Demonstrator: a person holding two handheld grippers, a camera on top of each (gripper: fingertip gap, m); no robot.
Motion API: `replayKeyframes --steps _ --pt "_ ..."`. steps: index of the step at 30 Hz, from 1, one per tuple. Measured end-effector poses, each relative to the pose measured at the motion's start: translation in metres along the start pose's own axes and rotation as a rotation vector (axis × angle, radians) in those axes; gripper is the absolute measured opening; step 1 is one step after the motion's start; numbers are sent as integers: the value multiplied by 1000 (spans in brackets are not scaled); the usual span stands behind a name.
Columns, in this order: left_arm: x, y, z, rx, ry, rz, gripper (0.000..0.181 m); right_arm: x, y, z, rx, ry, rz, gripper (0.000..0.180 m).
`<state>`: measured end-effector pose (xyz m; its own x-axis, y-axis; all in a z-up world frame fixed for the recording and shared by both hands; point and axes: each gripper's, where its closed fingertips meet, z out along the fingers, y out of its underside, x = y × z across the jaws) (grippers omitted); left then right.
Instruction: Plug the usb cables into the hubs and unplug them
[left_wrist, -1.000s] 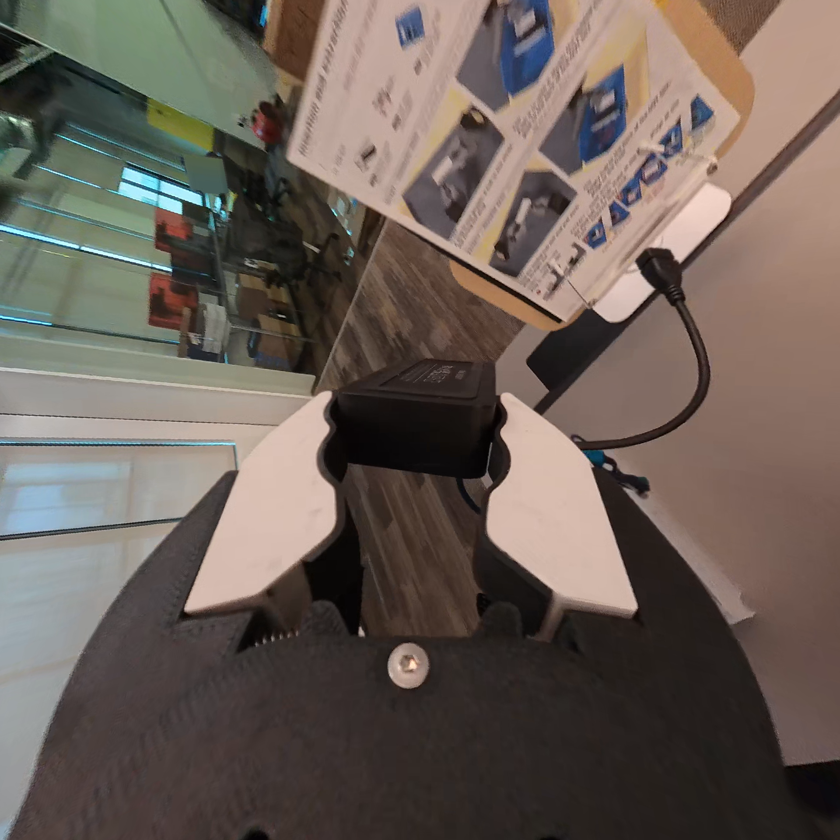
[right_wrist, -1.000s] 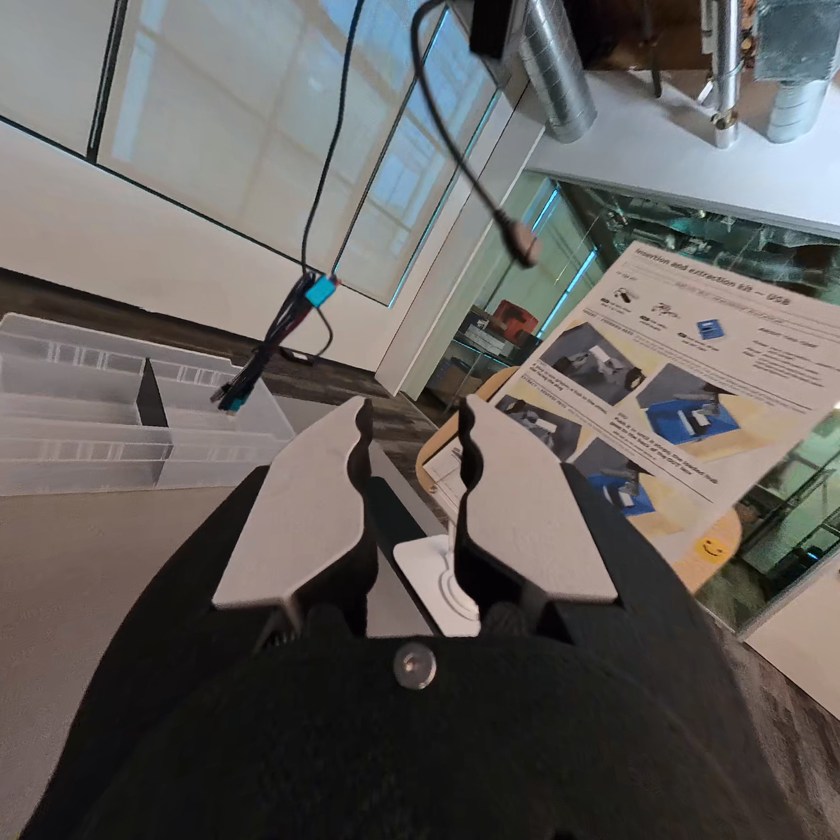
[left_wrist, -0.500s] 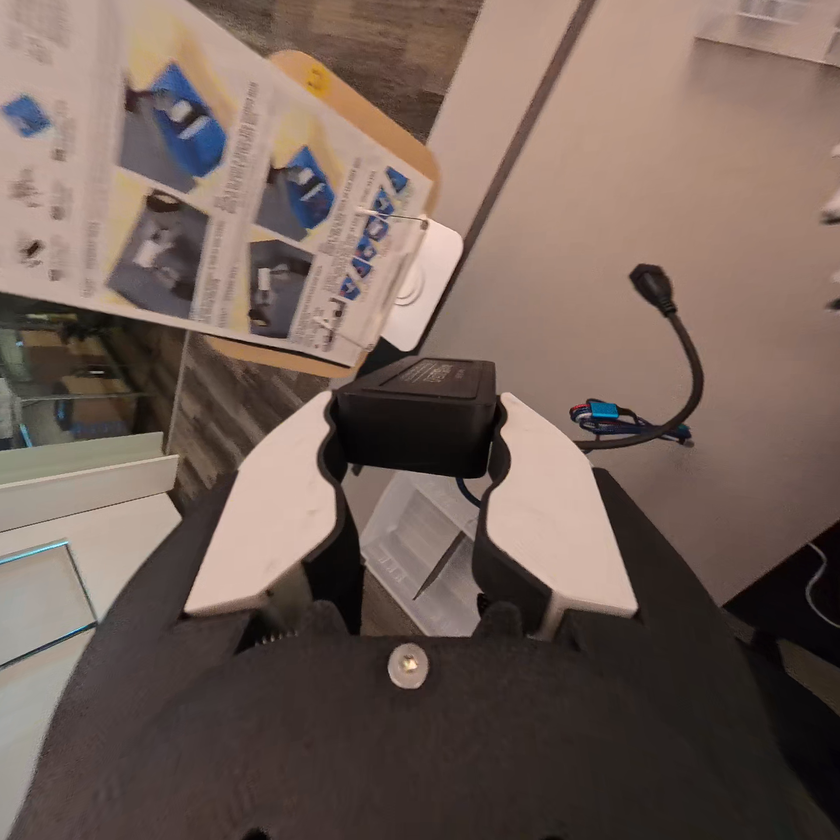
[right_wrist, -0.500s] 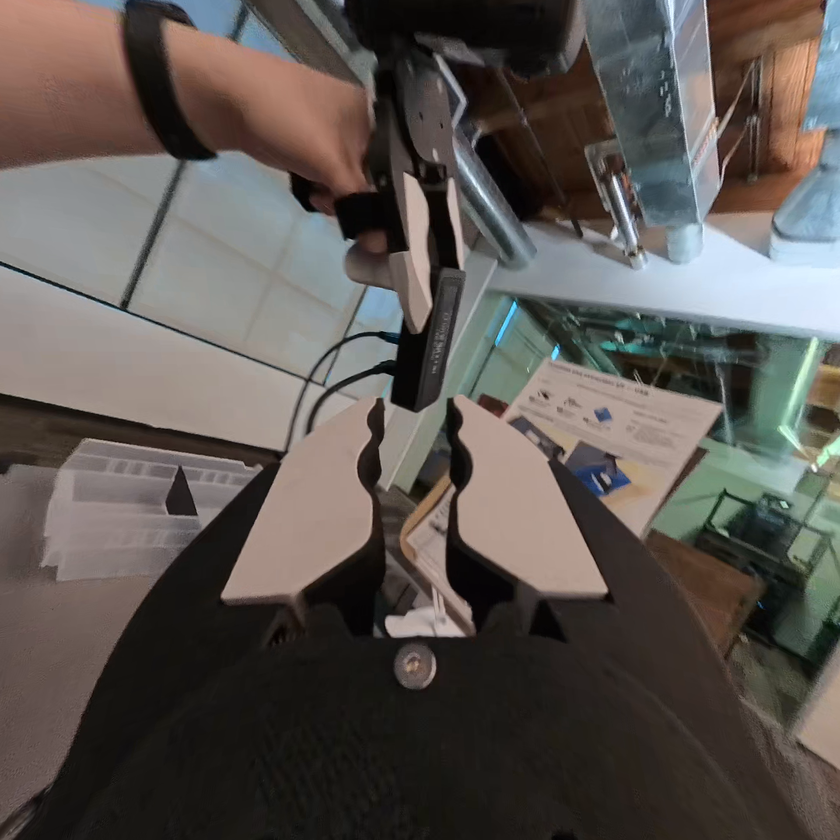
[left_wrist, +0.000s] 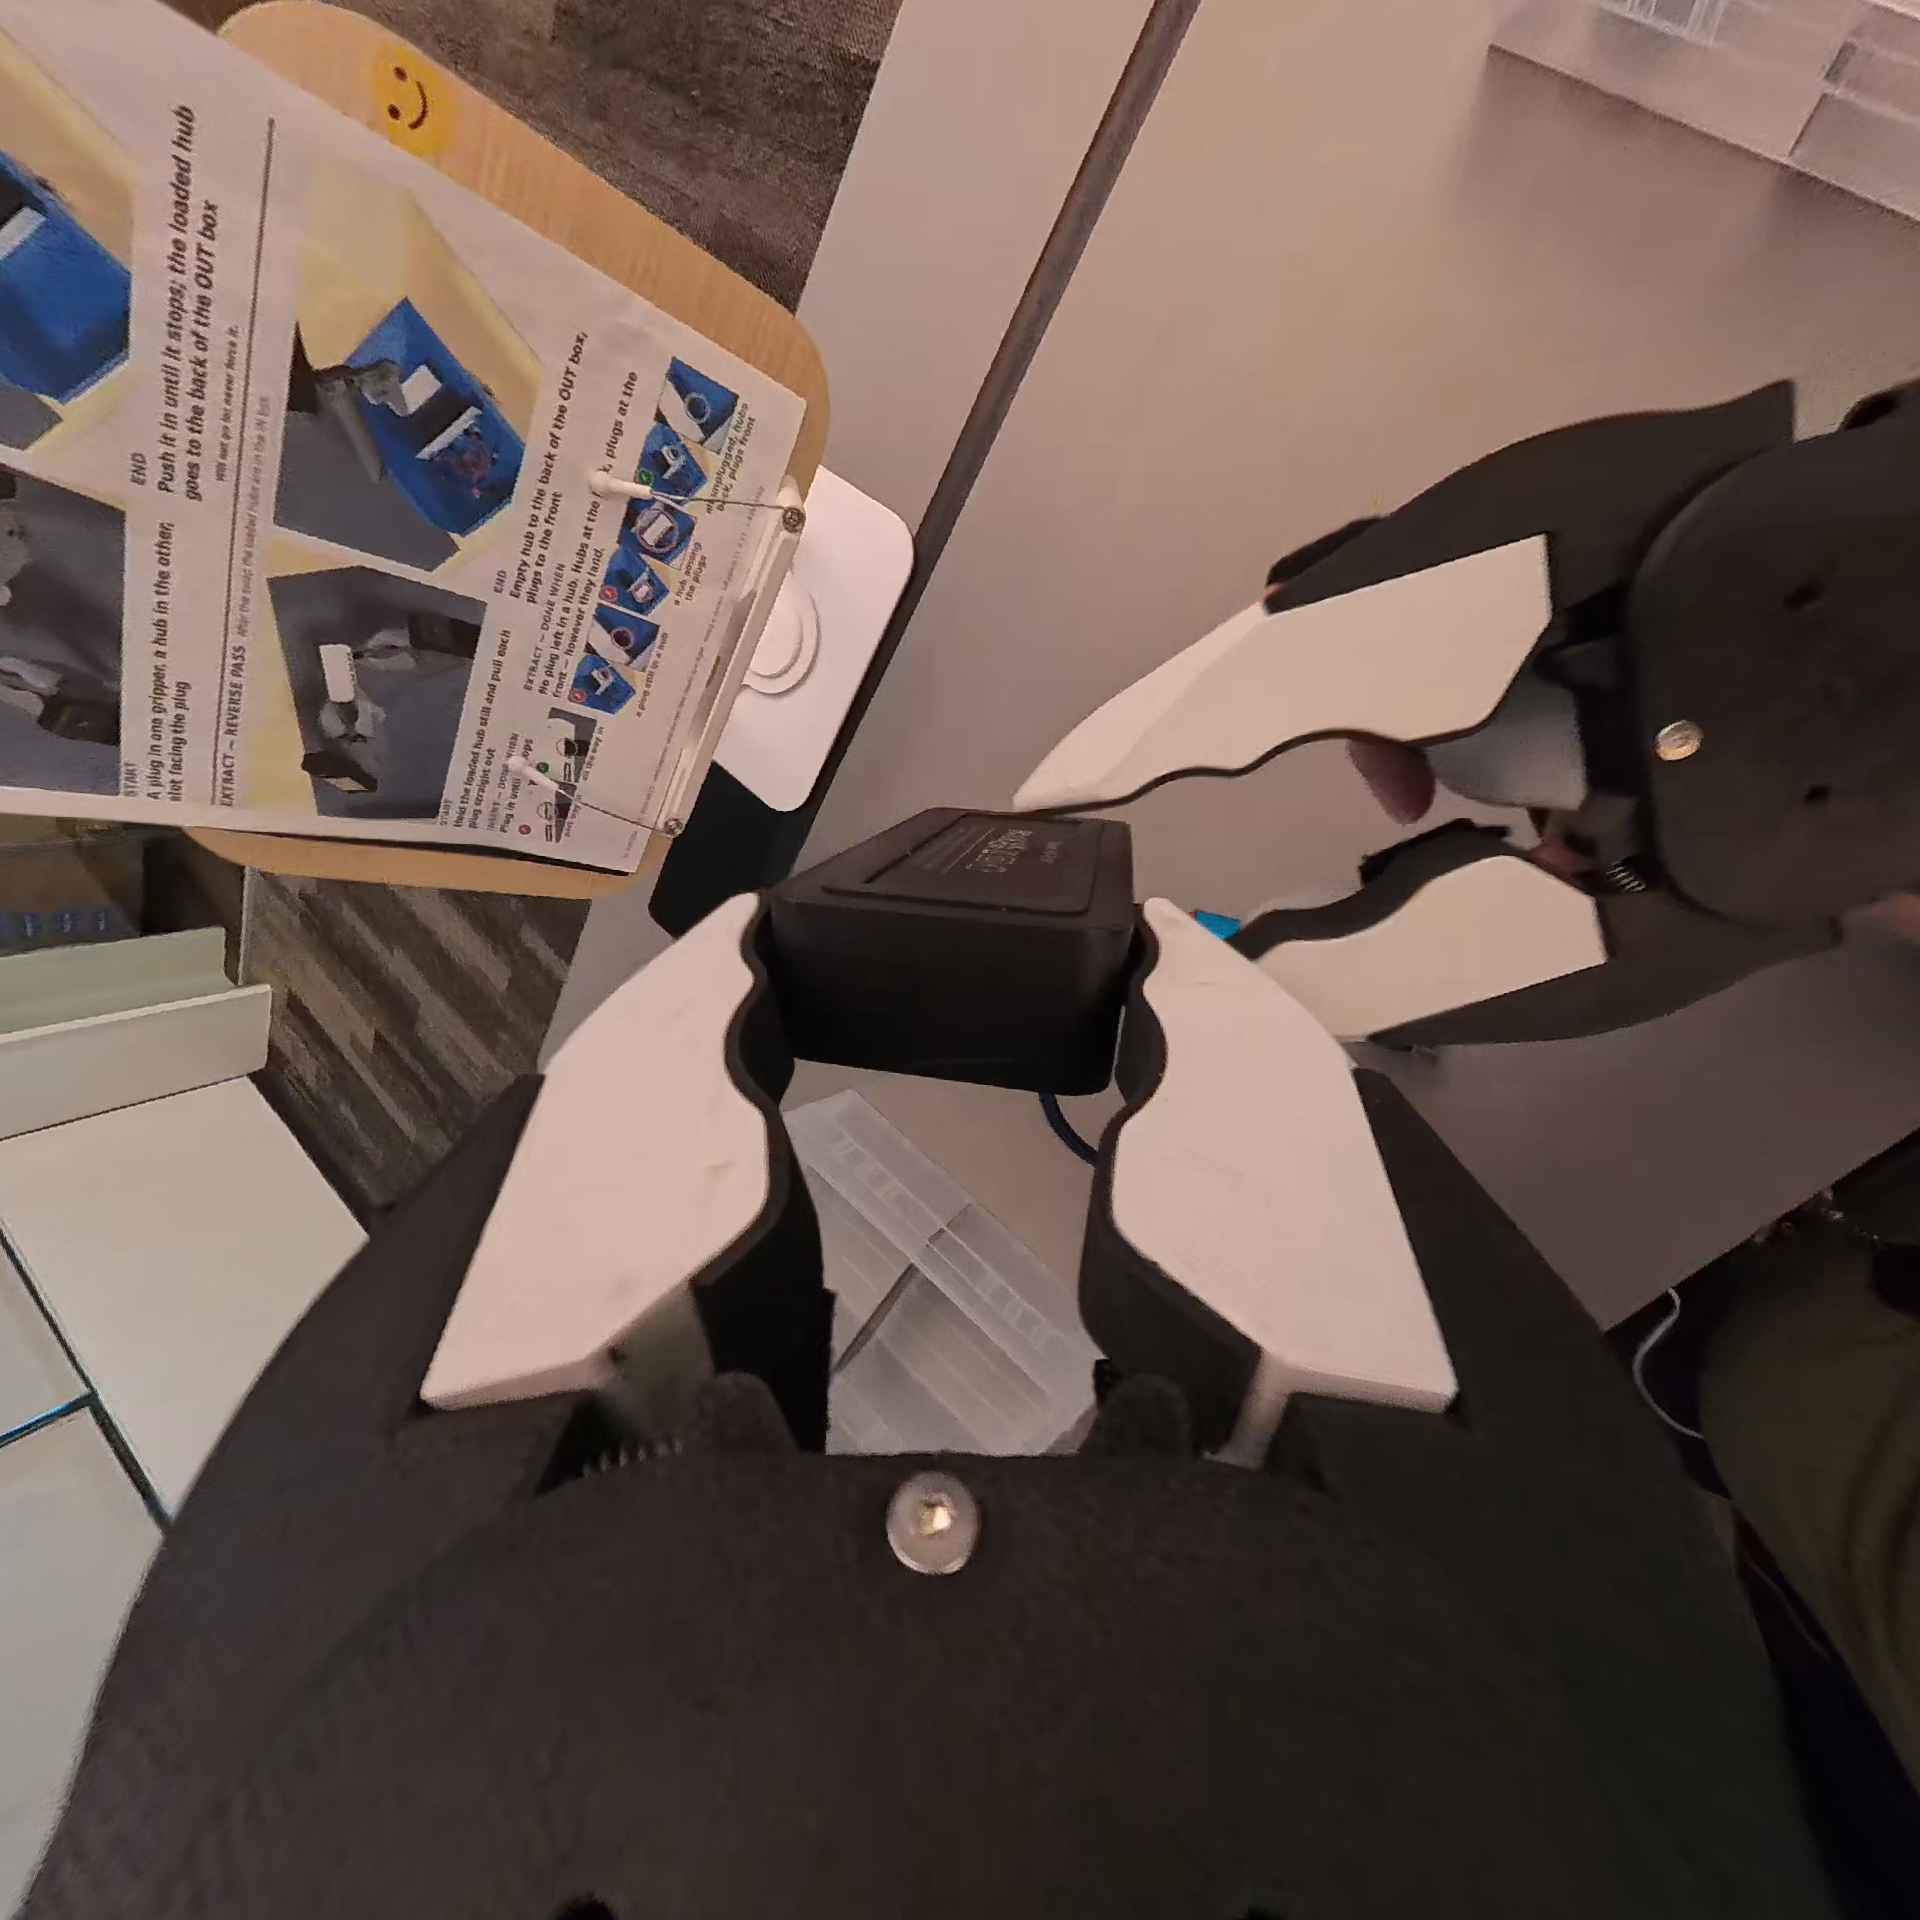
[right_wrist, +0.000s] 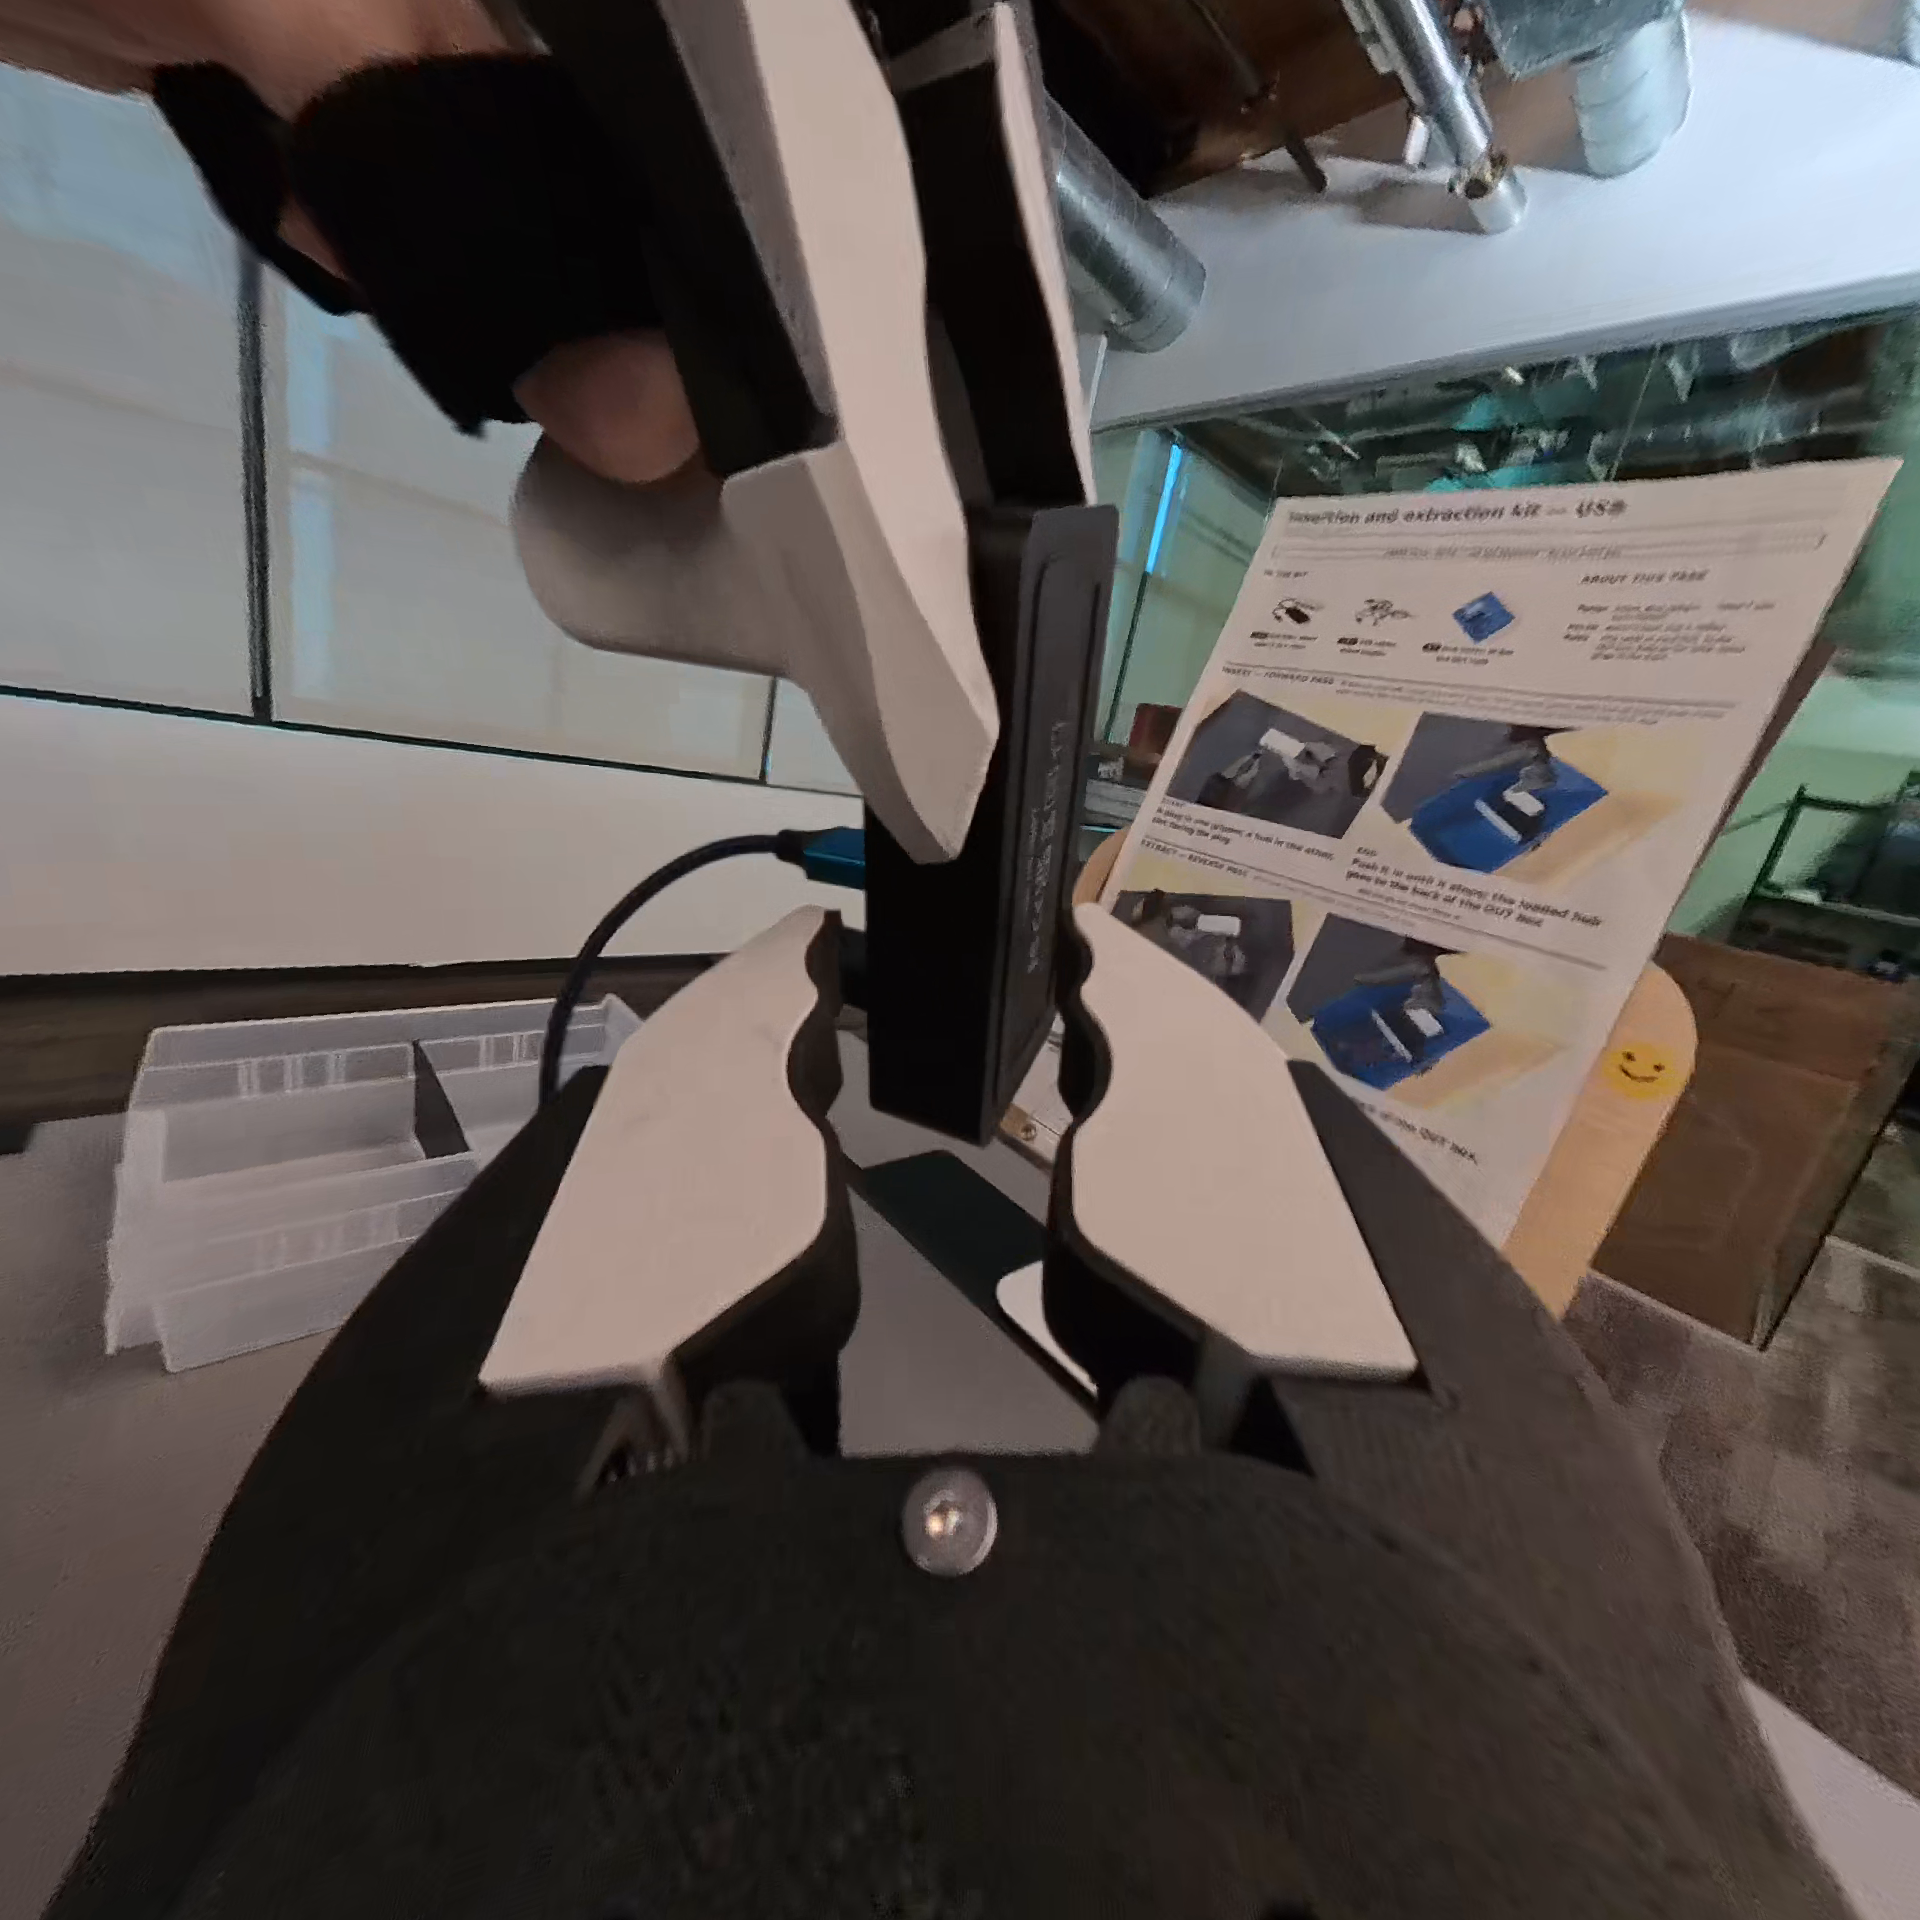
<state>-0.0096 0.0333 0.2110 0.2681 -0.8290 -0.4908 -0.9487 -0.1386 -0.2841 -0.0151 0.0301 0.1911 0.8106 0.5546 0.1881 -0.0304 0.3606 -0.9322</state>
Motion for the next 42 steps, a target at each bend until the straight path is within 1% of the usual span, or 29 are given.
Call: replayKeyframes --steps 2,4,7,9,11,13,15,17,19,20,22,24,25,26,29,31,32,33,35,36,38,39,40,42 --pt "0 -4 2 -6 -11 -8 60 5 4 1 -11 35 4 31" --pt "1 -5 4 -19 -17 -16 60 10 7 0 -33 64 1 31" --pt "3 -5 4 -37 -17 -48 60 10 9 -2 -65 55 10 30" --pt "3 -10 2 -14 -24 -47 60 12 6 -4 -32 50 26 29" --pt "7 -18 -3 29 -5 -45 58 12 3 -6 3 6 93 29" --pt "4 -31 -14 113 -15 -36 60 11 0 -8 38 -53 189 29" --pt "-6 -47 -34 221 -73 9 69 11 1 -10 56 -109 275 29" --pt "-20 -61 -66 373 -148 68 64 8 2 -11 72 -193 372 29" --pt "-36 -63 -95 523 -200 63 56 4 -1 -14 104 -305 501 29" --pt "-39 -57 -101 578 -158 28 55 2 -3 -16 122 -361 553 29" --pt "-25 -34 -98 624 92 -71 61 0 -7 -21 136 -450 627 29" --pt "-1 -8 -86 667 374 -152 78 -5 -12 -28 140 -547 664 29" --pt "10 5 -77 691 478 -169 78 -8 -15 -32 143 -591 680 29" --pt "19 16 -64 704 530 -167 74 -11 -18 -36 145 -633 694 29" --pt "47 40 -18 736 550 -107 73 -20 -25 -43 157 -741 737 29" --pt "71 41 -9 825 649 -111 70 -24 -26 -44 159 -779 763 29" --pt "77 39 -7 883 687 -135 65 -26 -25 -44 148 -798 768 29" --pt "79 37 -5 930 706 -157 65 -30 -22 -43 135 -814 765 28" --pt "80 35 6 982 722 -176 64 -37 -15 -42 90 -841 755 28" --pt "83 36 13 980 755 -174 62 -41 -12 -41 71 -856 746 29" --pt "89 38 27 967 821 -170 50 -46 -7 -37 47 -868 738 29" --pt "92 39 28 991 858 -153 44 -48 -4 -35 34 -869 735 29" --pt "93 41 27 1030 879 -135 29 -48 0 -33 25 -860 731 29" --pt "92 43 34 1066 840 -127 29 -49 5 -31 14 -871 727 29"
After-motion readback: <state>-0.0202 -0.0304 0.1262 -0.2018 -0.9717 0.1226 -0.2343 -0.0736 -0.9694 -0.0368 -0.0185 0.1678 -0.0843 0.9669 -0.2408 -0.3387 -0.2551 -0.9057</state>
